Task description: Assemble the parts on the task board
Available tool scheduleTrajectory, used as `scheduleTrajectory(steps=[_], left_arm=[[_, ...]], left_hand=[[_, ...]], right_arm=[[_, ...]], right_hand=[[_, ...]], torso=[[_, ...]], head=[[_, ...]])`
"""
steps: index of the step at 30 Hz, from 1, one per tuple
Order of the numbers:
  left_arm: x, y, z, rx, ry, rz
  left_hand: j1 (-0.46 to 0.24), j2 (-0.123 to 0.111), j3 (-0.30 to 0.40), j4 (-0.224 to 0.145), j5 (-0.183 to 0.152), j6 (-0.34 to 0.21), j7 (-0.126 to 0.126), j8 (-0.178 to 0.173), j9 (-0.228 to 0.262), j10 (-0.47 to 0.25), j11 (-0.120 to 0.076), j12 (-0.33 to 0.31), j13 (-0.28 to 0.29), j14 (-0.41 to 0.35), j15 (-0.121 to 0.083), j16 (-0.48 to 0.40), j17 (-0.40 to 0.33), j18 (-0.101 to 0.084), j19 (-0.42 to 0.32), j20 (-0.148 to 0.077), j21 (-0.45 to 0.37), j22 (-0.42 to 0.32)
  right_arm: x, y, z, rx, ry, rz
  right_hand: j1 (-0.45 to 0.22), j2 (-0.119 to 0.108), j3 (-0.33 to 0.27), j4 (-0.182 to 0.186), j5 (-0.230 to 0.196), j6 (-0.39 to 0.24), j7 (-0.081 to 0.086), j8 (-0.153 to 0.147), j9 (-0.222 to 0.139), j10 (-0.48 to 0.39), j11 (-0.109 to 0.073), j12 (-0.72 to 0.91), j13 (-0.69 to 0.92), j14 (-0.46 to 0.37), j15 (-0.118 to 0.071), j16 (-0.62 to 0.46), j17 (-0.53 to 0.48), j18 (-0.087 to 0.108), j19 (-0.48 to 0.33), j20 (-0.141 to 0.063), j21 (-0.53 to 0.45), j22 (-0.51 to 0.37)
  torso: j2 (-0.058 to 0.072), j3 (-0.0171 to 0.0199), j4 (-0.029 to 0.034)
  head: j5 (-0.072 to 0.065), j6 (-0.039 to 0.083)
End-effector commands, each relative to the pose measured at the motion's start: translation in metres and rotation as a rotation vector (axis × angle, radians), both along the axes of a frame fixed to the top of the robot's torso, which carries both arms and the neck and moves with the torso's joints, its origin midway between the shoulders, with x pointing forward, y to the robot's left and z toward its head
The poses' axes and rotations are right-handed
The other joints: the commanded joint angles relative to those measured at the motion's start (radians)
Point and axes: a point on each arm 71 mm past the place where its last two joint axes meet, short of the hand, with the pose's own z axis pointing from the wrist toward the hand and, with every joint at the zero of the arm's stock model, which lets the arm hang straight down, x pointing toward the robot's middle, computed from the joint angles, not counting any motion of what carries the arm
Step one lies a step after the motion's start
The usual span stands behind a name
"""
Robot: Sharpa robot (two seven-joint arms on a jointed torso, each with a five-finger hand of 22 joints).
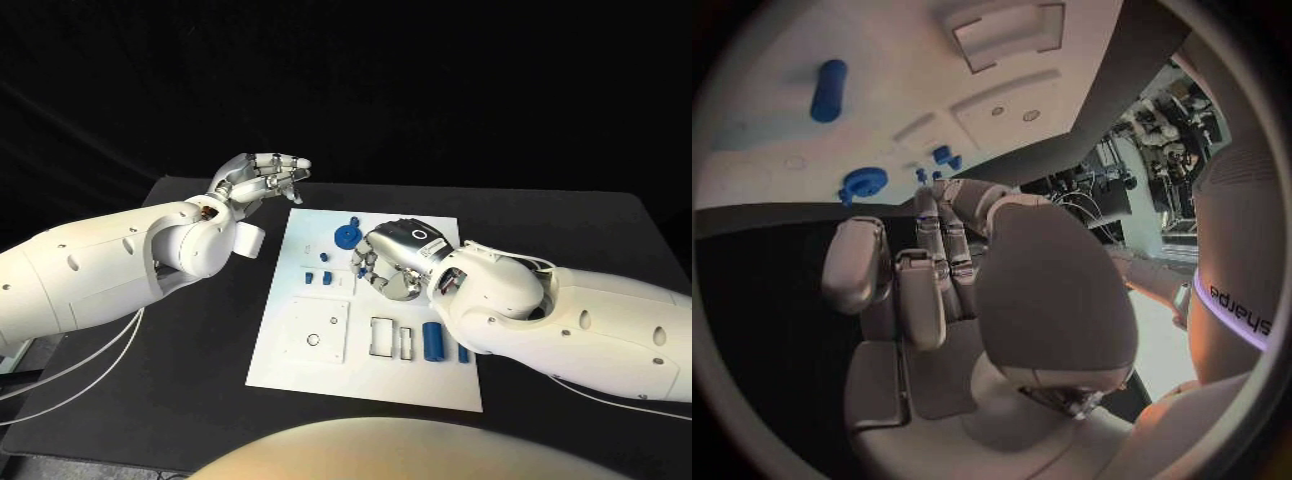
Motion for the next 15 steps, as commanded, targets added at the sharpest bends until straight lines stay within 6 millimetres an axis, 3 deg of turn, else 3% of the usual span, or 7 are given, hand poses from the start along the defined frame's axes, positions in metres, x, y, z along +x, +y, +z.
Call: scheduleTrajectory(steps=[1, 15], left_arm=[[0.0, -0.004, 0.001, -0.01, -0.002, -0.023], [0.001, -0.012, 0.0, -0.013, 0.0, -0.039]], left_hand=[[0.007, -0.001, -0.002, -0.005, 0.006, -0.006, -0.001, -0.006, -0.001, -0.005, -0.002, -0.004, -0.002, 0.002, 0.004, -0.005, -0.001, 0.013, 0.004, 0.001, -0.002, 0.001], [0.008, -0.001, -0.002, -0.005, 0.006, -0.007, -0.001, -0.007, -0.002, -0.007, -0.001, -0.005, -0.003, 0.002, 0.005, -0.005, -0.001, 0.013, 0.004, 0.002, -0.002, 0.001]], right_arm=[[-0.006, 0.008, -0.008, -0.007, 0.023, 0.036], [-0.023, 0.032, -0.039, 0.006, 0.106, 0.079]], right_hand=[[-0.011, 0.003, 0.004, -0.002, 0.003, 0.005, 0.002, 0.006, 0.001, 0.046, -0.04, 0.004, 0.001, 0.046, -0.009, 0.0, -0.002, -0.017, 0.001, 0.0, -0.005, 0.051], [-0.014, 0.005, 0.007, -0.004, 0.004, 0.002, 0.003, 0.005, 0.003, 0.045, -0.04, 0.002, 0.001, 0.046, -0.008, -0.001, -0.005, -0.015, -0.002, 0.0, -0.012, 0.048]], torso=[[0.001, -0.0003, -0.0013], [0.002, -0.0008, -0.0005]], head=[[0.016, -0.001], [0.045, -0.009]])
